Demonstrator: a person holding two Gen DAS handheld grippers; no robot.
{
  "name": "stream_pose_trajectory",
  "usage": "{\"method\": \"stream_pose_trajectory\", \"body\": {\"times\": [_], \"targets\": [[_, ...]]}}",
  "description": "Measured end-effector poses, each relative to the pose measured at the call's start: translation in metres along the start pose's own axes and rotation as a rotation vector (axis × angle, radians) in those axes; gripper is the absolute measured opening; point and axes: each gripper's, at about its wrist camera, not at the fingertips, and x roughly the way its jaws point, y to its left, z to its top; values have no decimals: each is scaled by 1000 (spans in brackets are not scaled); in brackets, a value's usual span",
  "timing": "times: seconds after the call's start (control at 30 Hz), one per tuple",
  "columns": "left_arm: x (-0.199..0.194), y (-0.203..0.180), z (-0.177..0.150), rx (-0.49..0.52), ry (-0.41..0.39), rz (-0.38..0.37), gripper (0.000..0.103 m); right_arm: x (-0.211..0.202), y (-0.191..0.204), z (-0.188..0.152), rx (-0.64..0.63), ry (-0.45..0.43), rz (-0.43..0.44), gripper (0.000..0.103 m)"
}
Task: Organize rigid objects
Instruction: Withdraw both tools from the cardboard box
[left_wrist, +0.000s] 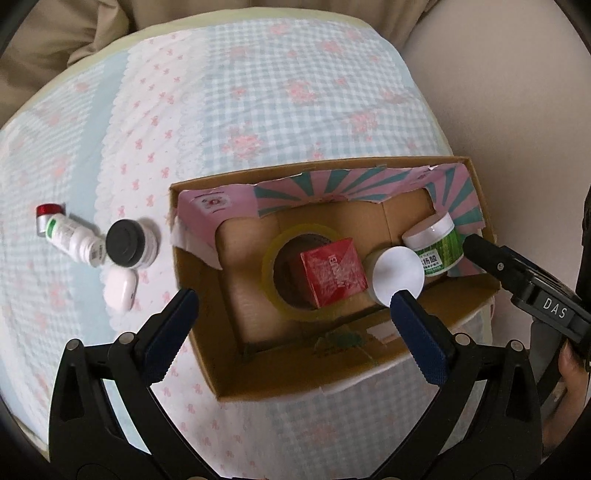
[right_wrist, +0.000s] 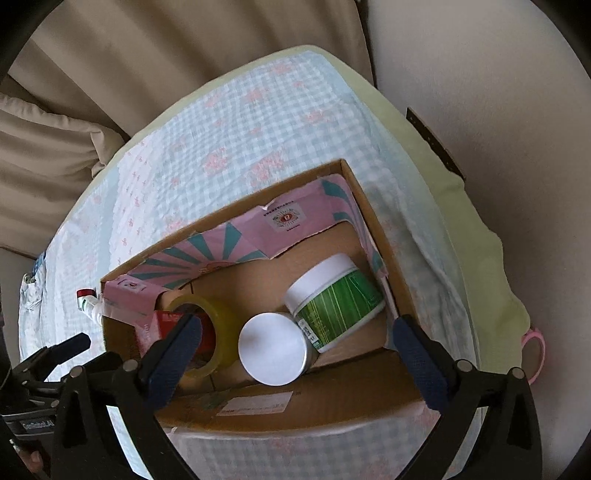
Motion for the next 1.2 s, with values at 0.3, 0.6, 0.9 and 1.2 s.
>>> {"method": "stream_pose_trajectory", "body": {"times": [0.3, 0.6, 0.9, 1.2], "targets": [[-41, 7, -20, -16, -62, -3, 103, -34, 6, -8, -16, -63, -15, 103], [-104, 34, -51, -59, -133, 22, 103, -86, 42, -24, -83, -111, -2, 103], [-178, 93, -83, -74, -223, 50, 103, -137, 107, -48, -165, -156, 16, 103], [-223, 179, -109, -56, -277, 28, 103, -158, 199, -98, -219, -178, 3, 103]]}}
